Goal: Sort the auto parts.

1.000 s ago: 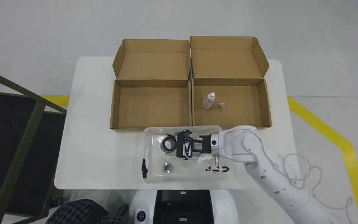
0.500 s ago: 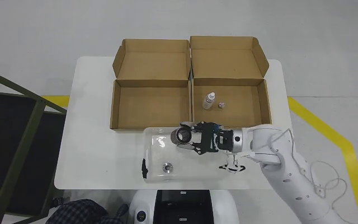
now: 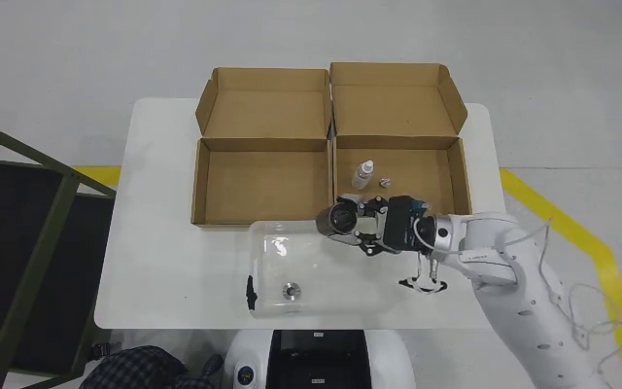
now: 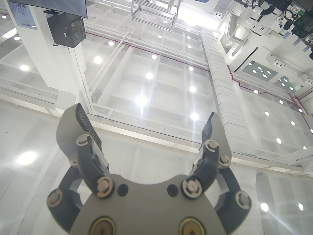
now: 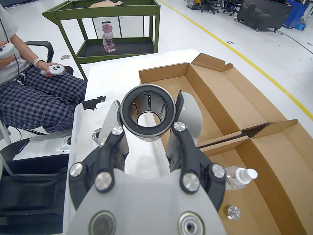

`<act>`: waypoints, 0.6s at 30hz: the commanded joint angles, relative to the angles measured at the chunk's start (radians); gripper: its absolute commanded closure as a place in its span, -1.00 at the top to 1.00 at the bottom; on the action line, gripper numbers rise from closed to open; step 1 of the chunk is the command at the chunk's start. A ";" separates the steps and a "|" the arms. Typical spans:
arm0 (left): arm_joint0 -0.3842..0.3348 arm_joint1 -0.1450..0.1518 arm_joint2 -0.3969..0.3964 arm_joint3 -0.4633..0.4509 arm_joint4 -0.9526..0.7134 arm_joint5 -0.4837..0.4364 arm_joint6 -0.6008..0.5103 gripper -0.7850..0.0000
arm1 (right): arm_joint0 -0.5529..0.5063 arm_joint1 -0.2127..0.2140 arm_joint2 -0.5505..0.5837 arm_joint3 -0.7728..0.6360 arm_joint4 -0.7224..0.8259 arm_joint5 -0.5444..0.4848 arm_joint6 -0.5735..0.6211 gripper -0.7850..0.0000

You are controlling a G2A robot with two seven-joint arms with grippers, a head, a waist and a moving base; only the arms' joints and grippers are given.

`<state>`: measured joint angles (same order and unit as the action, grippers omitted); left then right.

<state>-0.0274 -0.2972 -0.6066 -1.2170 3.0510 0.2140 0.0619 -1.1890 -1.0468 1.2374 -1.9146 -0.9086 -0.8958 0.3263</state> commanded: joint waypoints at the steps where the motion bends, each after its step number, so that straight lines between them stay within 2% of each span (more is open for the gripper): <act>1: 0.000 0.000 0.000 0.000 0.000 0.000 0.000 1.00 | 0.001 0.001 0.001 0.010 0.014 -0.004 -0.002 -1.00; 13: 0.000 0.000 0.000 0.000 0.000 0.000 0.000 1.00 | 0.019 0.004 -0.005 0.036 0.039 0.002 -0.003 -1.00; 18: 0.000 0.000 0.000 0.000 0.000 0.000 0.000 1.00 | 0.044 0.000 -0.036 0.038 -0.007 0.049 0.015 -1.00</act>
<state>-0.0274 -0.2972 -0.6066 -1.2170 3.0510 0.2140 0.0619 -1.1497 -1.0456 1.2110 -1.8781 -0.9085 -0.8555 0.3405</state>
